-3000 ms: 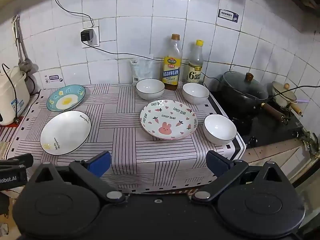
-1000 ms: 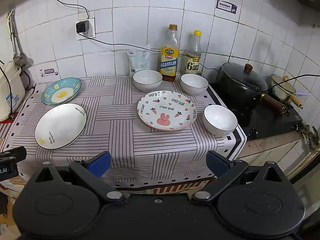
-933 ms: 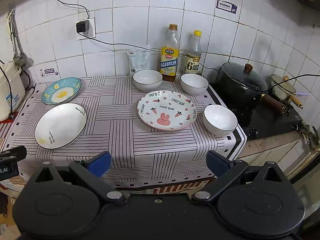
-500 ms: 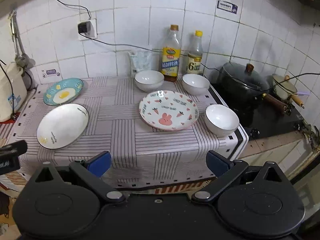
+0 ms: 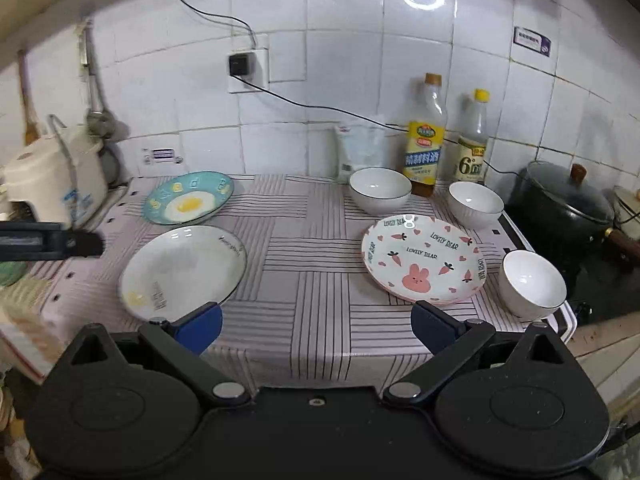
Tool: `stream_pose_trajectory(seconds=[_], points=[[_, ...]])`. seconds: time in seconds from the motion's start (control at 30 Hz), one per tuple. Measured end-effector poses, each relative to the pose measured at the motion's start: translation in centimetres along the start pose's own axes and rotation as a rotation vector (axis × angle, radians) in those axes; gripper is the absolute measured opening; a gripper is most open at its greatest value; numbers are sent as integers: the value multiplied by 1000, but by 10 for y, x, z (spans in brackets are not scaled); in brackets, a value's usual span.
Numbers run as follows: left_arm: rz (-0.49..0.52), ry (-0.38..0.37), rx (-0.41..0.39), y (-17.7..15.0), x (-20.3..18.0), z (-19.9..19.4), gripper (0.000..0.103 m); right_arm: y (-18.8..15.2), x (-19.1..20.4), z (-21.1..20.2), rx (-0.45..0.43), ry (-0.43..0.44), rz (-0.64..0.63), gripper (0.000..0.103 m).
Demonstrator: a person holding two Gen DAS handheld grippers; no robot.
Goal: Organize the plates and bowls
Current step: 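Reach both grippers to the white Morning Honey plate rim and close them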
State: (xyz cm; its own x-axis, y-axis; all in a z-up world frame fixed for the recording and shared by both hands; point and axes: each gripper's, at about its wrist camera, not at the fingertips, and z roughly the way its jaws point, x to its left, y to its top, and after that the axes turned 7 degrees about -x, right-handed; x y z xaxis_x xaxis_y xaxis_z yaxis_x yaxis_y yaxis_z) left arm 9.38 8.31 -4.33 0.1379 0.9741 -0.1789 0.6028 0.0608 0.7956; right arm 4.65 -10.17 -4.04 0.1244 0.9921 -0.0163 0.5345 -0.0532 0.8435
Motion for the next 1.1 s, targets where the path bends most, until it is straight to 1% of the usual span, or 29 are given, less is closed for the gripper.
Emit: stream_pose_trajectory(seconds=[0.03, 0.1, 0.17, 0.23, 0.27, 0.3, 0.33, 0.37, 0.43, 0.47, 0.53, 0.57, 0.63, 0.67, 0.73, 0.77, 0.8, 0.83, 0.87, 0.9, 0.93, 0.97, 1.0, 1.03, 1.07, 1.1], points=[[-24, -3, 26, 0, 9, 11, 95, -2, 2, 12, 6, -35, 0, 101], [-30, 29, 59, -1, 23, 29, 95, -6, 6, 32, 16, -49, -15, 97], [-5, 64, 65, -2, 36, 45, 95, -8, 9, 52, 20, -17, -8, 96], [34, 104, 77, -5, 49, 64, 95, -12, 12, 70, 12, 36, 12, 94], [51, 124, 93, -6, 54, 71, 95, -14, 15, 79, 8, 70, 23, 90], [67, 138, 115, -6, 58, 79, 95, -15, 18, 85, 11, 89, 28, 80], [79, 136, 123, -5, 61, 84, 95, -16, 21, 94, 25, 109, 46, 75], [93, 131, 127, -4, 63, 89, 95, -17, 23, 102, 41, 135, 68, 73], [110, 139, 121, -3, 64, 98, 96, -22, 26, 114, 61, 196, 120, 73], [122, 144, 118, -5, 65, 104, 98, -25, 28, 119, 68, 215, 139, 73], [154, 151, 129, -9, 68, 120, 99, -29, 36, 131, 88, 251, 160, 73], [163, 151, 142, -11, 69, 127, 99, -30, 40, 135, 93, 260, 163, 73], [187, 124, 209, -13, 72, 145, 98, -33, 51, 144, 109, 286, 149, 73], [190, 111, 225, -14, 75, 151, 98, -35, 55, 149, 118, 300, 146, 72], [190, 104, 235, -14, 79, 160, 96, -37, 62, 159, 134, 337, 155, 66], [188, 112, 242, -14, 81, 164, 93, -38, 65, 164, 142, 347, 156, 63], [189, 125, 251, -14, 84, 168, 87, -39, 69, 169, 150, 353, 155, 61], [191, 146, 265, -14, 87, 172, 85, -39, 71, 173, 150, 349, 159, 59], [184, 175, 295, -13, 91, 178, 85, -40, 73, 176, 148, 340, 169, 53], [163, 190, 323, -12, 95, 181, 84, -40, 73, 180, 148, 339, 179, 50], [135, 179, 328, -11, 99, 182, 82, -41, 74, 184, 144, 348, 189, 48], [113, 166, 324, -10, 101, 182, 73, -42, 73, 186, 138, 342, 194, 46], [106, 155, 322, -10, 103, 184, 66, -43, 72, 190, 137, 331, 197, 37], [108, 141, 315, -10, 102, 185, 63, -44, 69, 193, 142, 322, 205, 31], [114, 130, 305, -11, 101, 186, 54, -45, 66, 196, 146, 312, 217, 18], [120, 116, 295, -12, 98, 187, 47, -46, 61, 199, 151, 319, 241, 18]])
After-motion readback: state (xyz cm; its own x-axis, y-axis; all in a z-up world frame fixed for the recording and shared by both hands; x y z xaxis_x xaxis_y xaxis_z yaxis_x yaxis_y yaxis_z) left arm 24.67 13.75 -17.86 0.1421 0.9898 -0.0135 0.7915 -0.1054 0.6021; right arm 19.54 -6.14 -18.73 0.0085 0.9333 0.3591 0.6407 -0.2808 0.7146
